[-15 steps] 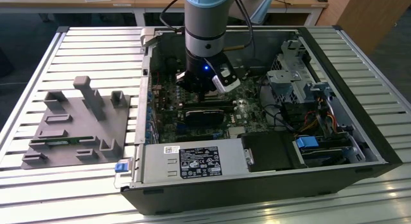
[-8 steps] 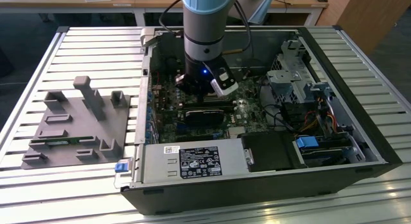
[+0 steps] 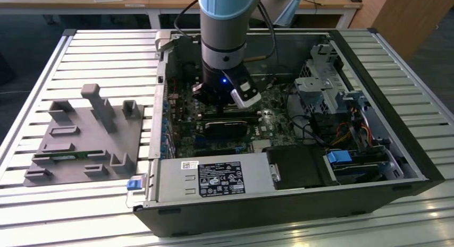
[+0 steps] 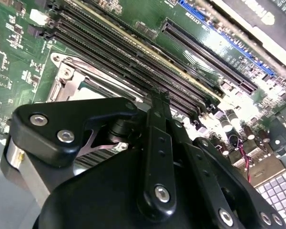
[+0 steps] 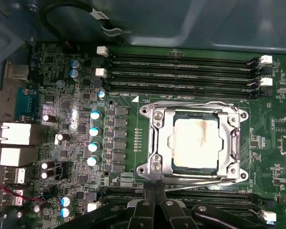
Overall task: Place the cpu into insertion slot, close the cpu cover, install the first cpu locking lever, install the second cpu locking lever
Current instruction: 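Install the second cpu locking lever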
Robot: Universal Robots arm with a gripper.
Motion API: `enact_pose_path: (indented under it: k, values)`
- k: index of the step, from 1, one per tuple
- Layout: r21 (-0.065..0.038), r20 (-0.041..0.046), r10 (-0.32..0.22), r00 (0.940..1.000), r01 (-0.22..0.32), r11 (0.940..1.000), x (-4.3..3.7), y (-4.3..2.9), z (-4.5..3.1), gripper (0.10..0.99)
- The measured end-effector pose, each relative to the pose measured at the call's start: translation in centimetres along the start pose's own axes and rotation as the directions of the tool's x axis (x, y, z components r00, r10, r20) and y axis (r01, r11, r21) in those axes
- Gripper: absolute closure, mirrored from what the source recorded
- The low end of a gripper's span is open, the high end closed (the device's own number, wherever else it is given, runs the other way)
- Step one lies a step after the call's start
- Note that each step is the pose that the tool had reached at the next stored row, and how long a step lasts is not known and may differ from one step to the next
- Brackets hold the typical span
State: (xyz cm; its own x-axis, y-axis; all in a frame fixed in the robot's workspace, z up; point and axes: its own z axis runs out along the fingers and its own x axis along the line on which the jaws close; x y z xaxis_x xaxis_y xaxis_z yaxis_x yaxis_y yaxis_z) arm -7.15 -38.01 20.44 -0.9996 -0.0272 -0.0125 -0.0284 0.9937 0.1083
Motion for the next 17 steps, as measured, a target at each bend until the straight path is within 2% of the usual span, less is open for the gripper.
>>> enact_pose_path:
  k: [4,11,17]
  values:
    - [-0.011,0.0004,0.0,1.0,0.0,0.9999,0.11,-0.24,0.0,0.98]
    - [-0.023,0.0006,0.0,1.0,0.0,0.9997,0.43,-0.28,0.37,0.98]
    - [-0.047,0.0014,0.001,1.0,-0.001,0.9989,0.48,-0.29,0.51,0.98]
